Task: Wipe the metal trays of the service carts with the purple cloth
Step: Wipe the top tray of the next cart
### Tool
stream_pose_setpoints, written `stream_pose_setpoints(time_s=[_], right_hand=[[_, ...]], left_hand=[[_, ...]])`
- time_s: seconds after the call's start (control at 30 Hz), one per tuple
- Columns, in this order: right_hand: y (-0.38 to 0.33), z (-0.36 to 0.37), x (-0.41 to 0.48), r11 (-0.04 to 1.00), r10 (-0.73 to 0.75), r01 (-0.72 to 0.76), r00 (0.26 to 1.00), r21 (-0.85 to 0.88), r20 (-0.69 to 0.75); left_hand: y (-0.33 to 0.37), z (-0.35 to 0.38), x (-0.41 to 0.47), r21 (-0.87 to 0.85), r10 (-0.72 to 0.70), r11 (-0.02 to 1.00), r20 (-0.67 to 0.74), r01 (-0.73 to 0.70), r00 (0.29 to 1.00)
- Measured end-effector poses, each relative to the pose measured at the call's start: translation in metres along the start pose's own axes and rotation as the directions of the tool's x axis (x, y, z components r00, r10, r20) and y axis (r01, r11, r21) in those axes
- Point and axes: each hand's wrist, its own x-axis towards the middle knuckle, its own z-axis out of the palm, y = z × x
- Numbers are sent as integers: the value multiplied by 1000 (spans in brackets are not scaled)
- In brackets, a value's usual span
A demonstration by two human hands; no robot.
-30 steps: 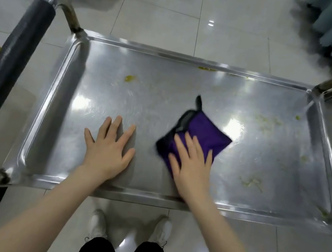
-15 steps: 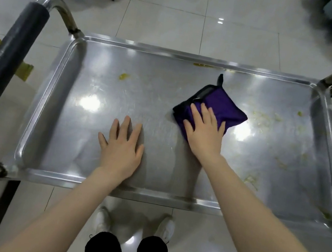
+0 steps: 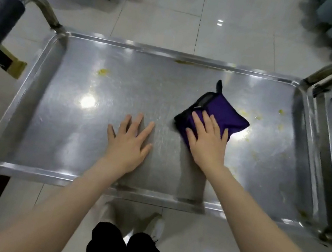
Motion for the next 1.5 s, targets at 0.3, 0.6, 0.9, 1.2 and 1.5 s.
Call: stream_pose_setpoints(time_s=[0.3,0.6,0.9,1.2,1.5], right_hand=[[18,12,-101,1000,-15,15,1000,-13,-11],[45,-9,-42,994,-29,34,999,-101,44],[52,-13,-74,996,83,-83,997,-25,-9],[139,-29,-77,990,-107,112,992,-85,65],[189,-43,-82,999,-38,39,999,-6,29]], left_hand=[[17,5,-9,-64,-6,998,-98,0,995],[63,15,12,-42,171,983,-122,-178,978],[79,11,9,-83,90,991,-179,-106,980],[162,17,5,-129,109,984,-129,-126,986],[207,31,8,-163,-46,987,-227,8,973]])
